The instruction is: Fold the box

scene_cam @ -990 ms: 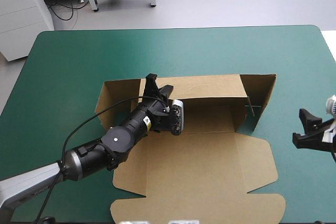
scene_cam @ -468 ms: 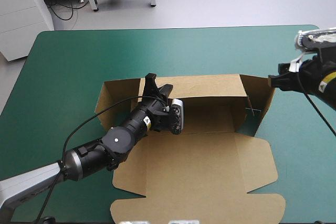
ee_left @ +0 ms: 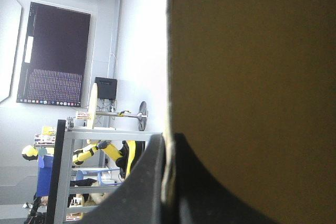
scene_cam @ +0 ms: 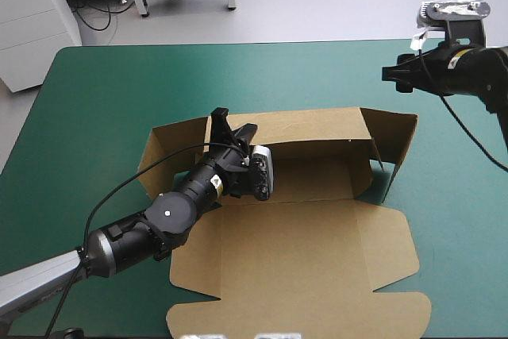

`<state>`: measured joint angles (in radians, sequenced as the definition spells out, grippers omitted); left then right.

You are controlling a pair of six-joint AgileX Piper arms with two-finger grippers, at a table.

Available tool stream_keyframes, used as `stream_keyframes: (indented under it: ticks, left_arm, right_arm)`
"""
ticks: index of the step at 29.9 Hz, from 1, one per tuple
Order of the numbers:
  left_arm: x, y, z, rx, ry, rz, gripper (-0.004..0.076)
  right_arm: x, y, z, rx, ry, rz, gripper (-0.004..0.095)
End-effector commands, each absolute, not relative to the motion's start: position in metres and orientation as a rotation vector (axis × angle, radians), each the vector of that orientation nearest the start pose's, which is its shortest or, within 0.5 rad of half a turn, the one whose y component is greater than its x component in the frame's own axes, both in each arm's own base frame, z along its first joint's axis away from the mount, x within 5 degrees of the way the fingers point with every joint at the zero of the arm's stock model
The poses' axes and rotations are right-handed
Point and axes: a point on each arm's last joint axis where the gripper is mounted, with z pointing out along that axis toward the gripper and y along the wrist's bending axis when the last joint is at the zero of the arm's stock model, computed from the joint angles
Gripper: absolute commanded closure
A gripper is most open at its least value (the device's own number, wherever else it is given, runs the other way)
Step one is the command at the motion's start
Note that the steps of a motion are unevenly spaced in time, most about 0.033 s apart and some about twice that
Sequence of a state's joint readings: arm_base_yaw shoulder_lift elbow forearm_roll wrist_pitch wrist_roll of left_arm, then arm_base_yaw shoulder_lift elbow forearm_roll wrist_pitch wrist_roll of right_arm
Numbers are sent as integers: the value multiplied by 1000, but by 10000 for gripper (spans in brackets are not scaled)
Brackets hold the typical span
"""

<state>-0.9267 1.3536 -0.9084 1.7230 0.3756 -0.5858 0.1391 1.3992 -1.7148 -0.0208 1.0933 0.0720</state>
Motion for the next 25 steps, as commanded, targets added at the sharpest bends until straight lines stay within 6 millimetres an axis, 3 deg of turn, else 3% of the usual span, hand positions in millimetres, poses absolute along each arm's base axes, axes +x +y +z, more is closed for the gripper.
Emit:
stream_keyframes:
  ticks: [1, 5, 13, 19, 25]
  left_arm:
    - [204, -214, 339, 1386, 1128, 536, 756]
    - [204, -214, 339, 1388, 1127, 534, 756]
    - [204, -214, 339, 1385, 1132, 533, 756]
    - [204, -214, 339, 1385, 1132, 533, 756]
    - [204, -215, 339, 1392, 1124, 527, 756]
  right_arm:
    - [288, 24, 475, -64, 2231, 160, 222]
    - [311, 15, 449, -59, 2358, 160, 222]
    - [346, 15, 409, -64, 2486, 162, 223]
    - [349, 15, 395, -83, 2579, 162, 223]
    - [338, 16, 395, -95, 2613, 172, 224]
